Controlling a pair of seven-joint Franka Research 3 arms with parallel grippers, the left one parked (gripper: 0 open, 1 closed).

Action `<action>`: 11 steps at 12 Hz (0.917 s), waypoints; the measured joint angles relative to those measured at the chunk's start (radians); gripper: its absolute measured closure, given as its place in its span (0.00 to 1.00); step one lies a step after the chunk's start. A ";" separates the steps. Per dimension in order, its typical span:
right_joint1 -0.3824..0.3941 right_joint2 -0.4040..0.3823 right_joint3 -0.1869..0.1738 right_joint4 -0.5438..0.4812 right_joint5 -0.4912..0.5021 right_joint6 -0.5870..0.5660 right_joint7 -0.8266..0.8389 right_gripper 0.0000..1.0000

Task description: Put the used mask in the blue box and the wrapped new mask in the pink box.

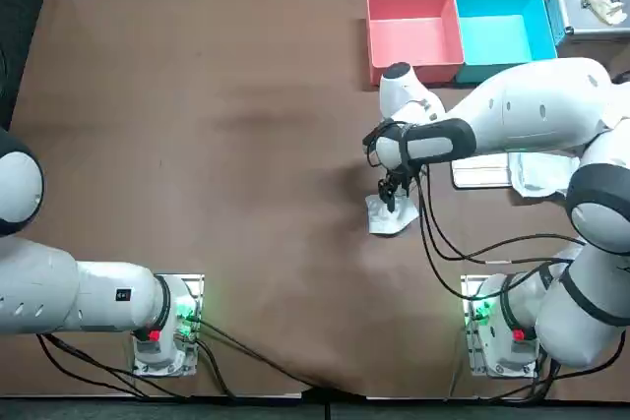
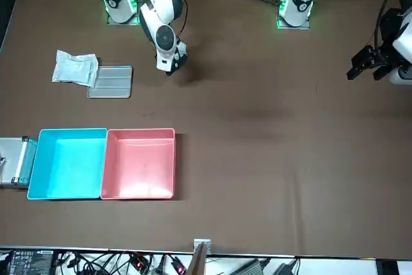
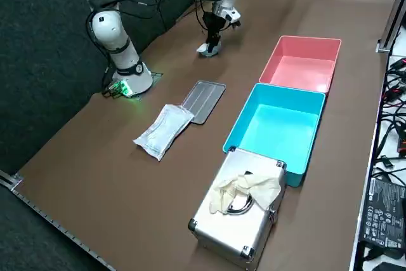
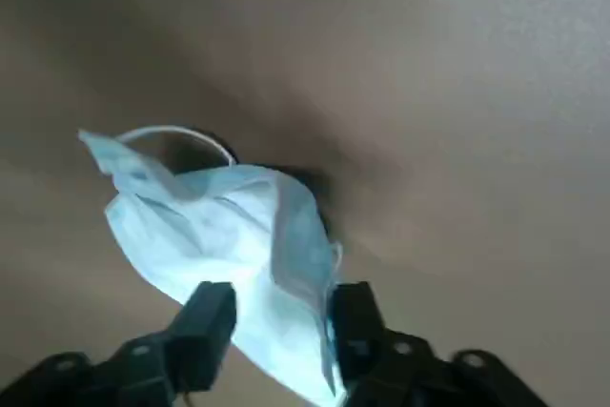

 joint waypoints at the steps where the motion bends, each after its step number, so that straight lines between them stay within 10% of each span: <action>1: 0.000 0.003 -0.001 0.000 0.000 0.000 0.000 0.43; 4: -0.012 -0.002 -0.026 0.015 0.000 -0.023 0.012 0.93; 11: -0.253 -0.082 -0.085 0.307 -0.001 -0.334 0.044 0.98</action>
